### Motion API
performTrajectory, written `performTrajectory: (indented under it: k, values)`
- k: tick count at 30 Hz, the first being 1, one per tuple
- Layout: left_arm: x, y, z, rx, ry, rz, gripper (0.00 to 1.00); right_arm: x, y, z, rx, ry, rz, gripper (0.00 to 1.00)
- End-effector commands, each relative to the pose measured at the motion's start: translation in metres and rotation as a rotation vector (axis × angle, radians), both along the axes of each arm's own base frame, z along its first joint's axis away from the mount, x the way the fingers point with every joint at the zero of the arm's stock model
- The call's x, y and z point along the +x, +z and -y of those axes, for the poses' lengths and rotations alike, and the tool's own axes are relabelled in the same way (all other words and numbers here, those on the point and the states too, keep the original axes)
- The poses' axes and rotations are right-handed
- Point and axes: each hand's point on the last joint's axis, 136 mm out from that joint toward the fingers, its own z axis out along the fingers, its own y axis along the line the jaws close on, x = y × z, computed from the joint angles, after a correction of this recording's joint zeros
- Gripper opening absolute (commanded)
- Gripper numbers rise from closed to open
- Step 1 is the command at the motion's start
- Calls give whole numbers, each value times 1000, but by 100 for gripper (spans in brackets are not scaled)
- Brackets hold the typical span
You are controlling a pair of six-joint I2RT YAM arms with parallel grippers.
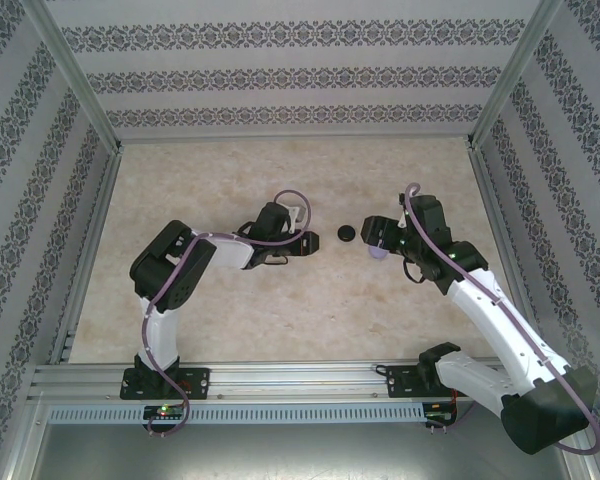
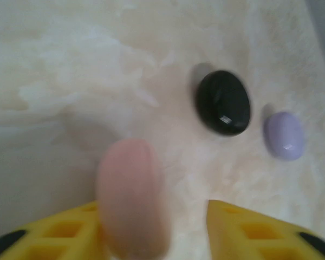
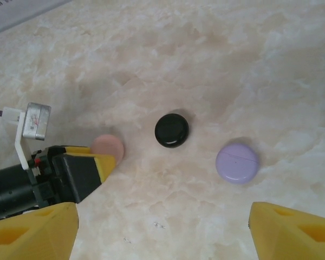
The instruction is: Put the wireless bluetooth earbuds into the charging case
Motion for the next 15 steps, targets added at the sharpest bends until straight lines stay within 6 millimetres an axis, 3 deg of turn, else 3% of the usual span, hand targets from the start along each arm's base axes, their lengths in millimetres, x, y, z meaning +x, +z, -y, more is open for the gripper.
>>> performTrajectory:
  k: [1,2,5,9,15]
  values:
    - [8,-6,-29,89,75,-19,74,6,24,6,-15,-13,56,89]
    - [9,1,-34,98,85,-6,100,7,27,8,-18,-15,59,95]
    - [12,25,-55,133,129,45,99,9,37,16,-34,-30,81,98]
    - [15,80,-94,198,206,169,99,17,48,31,-81,-65,115,98]
    - [7,165,-164,405,357,486,99,39,46,84,-322,-268,187,98]
